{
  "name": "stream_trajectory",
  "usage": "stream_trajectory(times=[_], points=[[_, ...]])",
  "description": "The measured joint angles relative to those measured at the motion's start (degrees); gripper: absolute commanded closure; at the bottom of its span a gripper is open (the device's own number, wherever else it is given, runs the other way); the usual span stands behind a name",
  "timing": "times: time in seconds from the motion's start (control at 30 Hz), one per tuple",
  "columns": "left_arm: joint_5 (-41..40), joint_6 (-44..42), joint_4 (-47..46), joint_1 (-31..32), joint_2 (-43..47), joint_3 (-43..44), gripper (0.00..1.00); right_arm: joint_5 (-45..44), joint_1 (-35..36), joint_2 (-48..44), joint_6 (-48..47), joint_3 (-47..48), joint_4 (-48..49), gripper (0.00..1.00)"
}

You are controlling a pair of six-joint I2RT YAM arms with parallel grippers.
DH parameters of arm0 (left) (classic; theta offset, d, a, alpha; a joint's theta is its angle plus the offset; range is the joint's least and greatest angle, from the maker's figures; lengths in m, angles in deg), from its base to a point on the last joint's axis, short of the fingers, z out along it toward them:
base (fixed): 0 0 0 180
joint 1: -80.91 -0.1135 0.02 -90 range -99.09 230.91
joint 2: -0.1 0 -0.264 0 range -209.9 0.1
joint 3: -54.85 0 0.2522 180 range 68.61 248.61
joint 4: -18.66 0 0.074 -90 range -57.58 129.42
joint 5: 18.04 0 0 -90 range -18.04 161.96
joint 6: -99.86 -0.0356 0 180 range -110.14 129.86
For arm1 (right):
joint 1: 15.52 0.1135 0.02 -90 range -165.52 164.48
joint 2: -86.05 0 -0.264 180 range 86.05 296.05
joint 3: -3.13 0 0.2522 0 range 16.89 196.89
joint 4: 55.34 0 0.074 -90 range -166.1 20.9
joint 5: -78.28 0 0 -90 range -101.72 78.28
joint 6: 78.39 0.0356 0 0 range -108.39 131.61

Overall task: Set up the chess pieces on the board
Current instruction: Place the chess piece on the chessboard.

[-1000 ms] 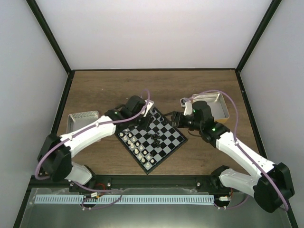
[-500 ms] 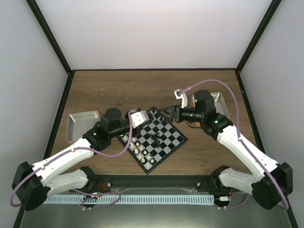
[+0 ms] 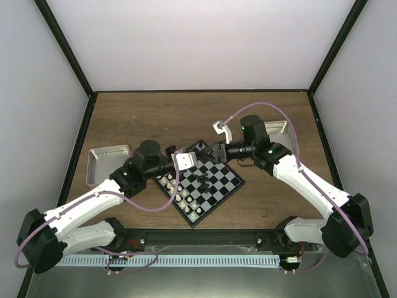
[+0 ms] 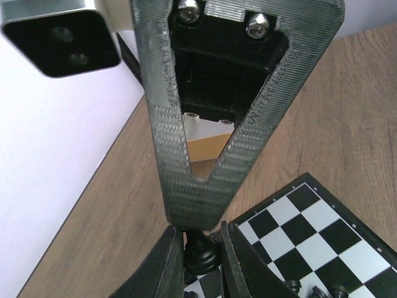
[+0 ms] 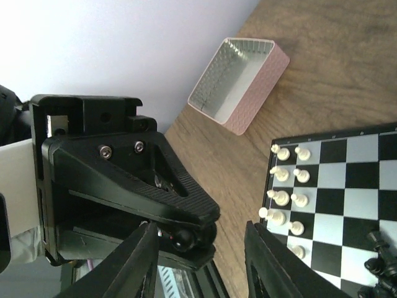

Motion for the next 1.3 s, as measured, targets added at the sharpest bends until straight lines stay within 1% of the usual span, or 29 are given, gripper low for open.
stream_trajectory(times=[0.17, 0.37, 0.4, 0.47, 0.5, 0.57, 0.6, 0.67, 0.73, 0.8, 0.87, 0.9, 1.03, 1.07, 1.1, 1.17, 1.23, 1.3], points=[[0.39, -2.08, 2.82, 0.04, -1.55, 1.14, 0.96, -0.33, 1.14, 1.11, -0.66, 0.02, -0.5, 0.76], [0.07, -3.23, 4.68, 0.02, -1.84, 1.49, 0.96, -1.25, 1.38, 1.95, -0.48, 0.15, -0.72, 0.97], [-0.11, -3.34, 5.03, 0.0, -1.9, 1.49, 0.96, -1.38, 1.38, 2.03, -0.63, 0.17, -0.9, 0.99], [-0.37, -3.37, 5.31, 0.02, -2.08, 1.49, 0.95, -1.62, 1.38, 2.23, -0.24, 0.15, -1.25, 0.99], [-0.48, -3.37, 5.38, 0.02, -2.19, 1.53, 0.93, -1.75, 1.38, 2.29, -0.24, 0.15, -1.29, 0.99], [-0.63, -3.37, 5.42, 0.02, -2.23, 1.62, 0.83, -1.84, 1.38, 2.29, -0.26, 0.15, -1.25, 0.99], [-0.72, -3.34, 5.42, 0.02, -2.23, 1.66, 0.76, -1.92, 1.38, 2.29, -0.24, 0.15, -1.16, 0.99], [-1.07, -2.97, 5.38, 0.02, -2.23, 1.68, 0.6, -2.25, 1.4, 2.29, -0.07, 0.15, -0.85, 0.99], [-1.68, -2.32, 5.29, 0.04, -2.23, 1.68, 0.49, -2.89, 1.44, 2.25, 0.17, 0.15, -0.5, 0.99], [-2.93, -1.27, 4.96, 0.09, -2.23, 1.68, 0.43, -4.5, 1.55, 2.14, 0.39, 0.15, -0.13, 0.99], [-4.66, -0.04, 4.59, 0.09, -2.1, 1.68, 0.39, -7.17, 1.66, 2.03, 0.39, 0.15, 0.04, 0.99], [-5.25, 0.42, 4.5, 0.09, -2.03, 1.68, 0.36, -8.92, 1.7, 2.03, 0.37, 0.15, 0.02, 0.99], [-10.45, 5.22, 4.5, 0.17, -0.33, 1.68, 0.25, -18.25, 2.43, 2.51, -0.31, 0.13, -0.07, 0.99], [-12.09, 6.84, 4.52, 0.2, 0.42, 1.68, 0.19, -21.31, 2.99, 2.97, -0.57, 0.13, -0.09, 0.99], [-13.7, 8.5, 4.5, 0.17, 1.25, 1.68, 0.16, -24.2, 3.63, 3.65, -0.79, 0.13, -0.13, 0.99], [-18.4, 14.71, 4.74, 0.2, 3.43, 1.75, 0.13, -29.83, 4.96, 5.42, -1.25, 0.13, -0.26, 0.99], [-23.67, 21.84, 7.13, 0.17, 4.96, 3.1, 0.01, -34.58, 6.05, 7.39, -1.62, 0.09, -0.24, 0.99], [-27.41, 28.0, 10.62, 0.13, 5.35, 5.95, 0.0, -38.95, 7.08, 9.35, -1.92, -0.09, -0.11, 0.99]])
